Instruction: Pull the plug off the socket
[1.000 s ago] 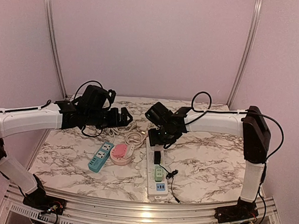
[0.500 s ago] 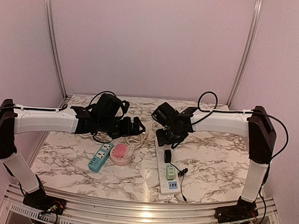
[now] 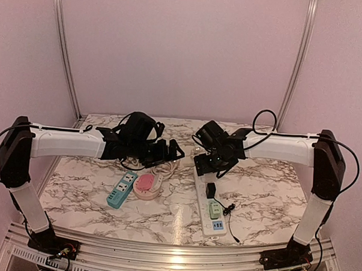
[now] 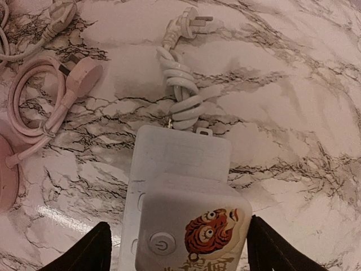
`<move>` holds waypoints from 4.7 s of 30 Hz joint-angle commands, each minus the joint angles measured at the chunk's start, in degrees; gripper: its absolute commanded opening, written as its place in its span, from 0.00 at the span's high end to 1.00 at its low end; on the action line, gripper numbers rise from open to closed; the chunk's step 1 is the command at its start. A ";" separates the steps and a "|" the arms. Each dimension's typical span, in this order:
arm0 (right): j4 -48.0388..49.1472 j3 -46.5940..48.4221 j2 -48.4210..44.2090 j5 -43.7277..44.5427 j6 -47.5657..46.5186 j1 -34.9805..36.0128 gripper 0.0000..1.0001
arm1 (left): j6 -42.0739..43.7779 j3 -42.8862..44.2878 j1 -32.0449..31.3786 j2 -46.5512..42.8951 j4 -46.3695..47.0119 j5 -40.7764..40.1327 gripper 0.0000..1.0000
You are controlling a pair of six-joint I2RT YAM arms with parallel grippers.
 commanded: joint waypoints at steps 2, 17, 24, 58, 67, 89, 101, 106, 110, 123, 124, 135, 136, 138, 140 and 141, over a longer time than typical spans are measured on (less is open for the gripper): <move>0.27 2.77 -1.05 -1.01 -0.02 -2.24 0.20 | -0.37 1.41 -0.08 1.43 1.96 0.91 0.02; 0.21 0.48 -1.33 -4.63 0.50 -2.32 0.34 | -7.93 8.67 1.01 11.68 8.94 7.63 0.44; -0.27 0.36 0.62 -5.05 0.51 -1.52 0.36 | -11.50 13.13 1.98 18.45 11.94 10.09 0.78; -0.47 0.49 2.51 -5.47 0.39 -0.14 0.33 | -12.84 23.33 -0.49 32.79 2.54 10.00 1.00; -0.24 0.73 3.21 -5.76 0.00 -0.10 0.33 | -11.93 25.71 -0.78 34.53 -4.75 7.17 1.00; -0.61 3.65 3.22 -3.15 0.06 -0.02 0.70 | -12.66 27.83 -1.80 38.15 -11.77 3.49 1.00; -2.37 6.50 2.70 -0.24 0.29 0.05 0.75 | -12.83 27.17 -2.42 38.55 -13.99 1.01 1.00; -2.47 6.72 1.93 0.66 0.37 0.06 0.75 | -12.92 26.73 -2.60 38.55 -14.22 0.18 1.00; -2.90 6.99 1.66 1.21 0.50 0.01 0.76 | -13.10 26.46 -2.64 38.53 -14.14 -0.09 1.00; -3.74 7.60 0.57 1.95 0.50 -0.28 0.76 | -13.05 26.11 -2.82 38.60 -14.21 -0.56 1.00; -3.89 7.60 0.51 1.95 0.41 -0.31 0.76 | -13.09 26.11 -2.84 38.63 -14.23 -0.58 1.00; -5.21 8.65 -1.25 2.04 0.33 -0.32 0.77 | -13.28 25.77 -2.84 38.55 -13.91 -0.71 1.00; -5.40 8.72 -1.26 2.01 0.31 -0.37 0.77 | -13.28 25.78 -2.82 38.53 -13.87 -0.79 1.00; -5.68 8.76 -1.52 2.01 0.26 -0.42 0.77 | -13.28 25.84 -2.82 38.49 -14.01 -0.94 1.00; -5.62 8.81 -1.75 2.01 0.31 -0.38 0.77 | -13.19 25.76 -2.78 38.46 -14.08 -1.08 1.00; -5.73 8.95 -1.84 1.97 0.35 -0.46 0.77 | -13.19 25.76 -2.81 38.46 -14.06 -1.06 1.00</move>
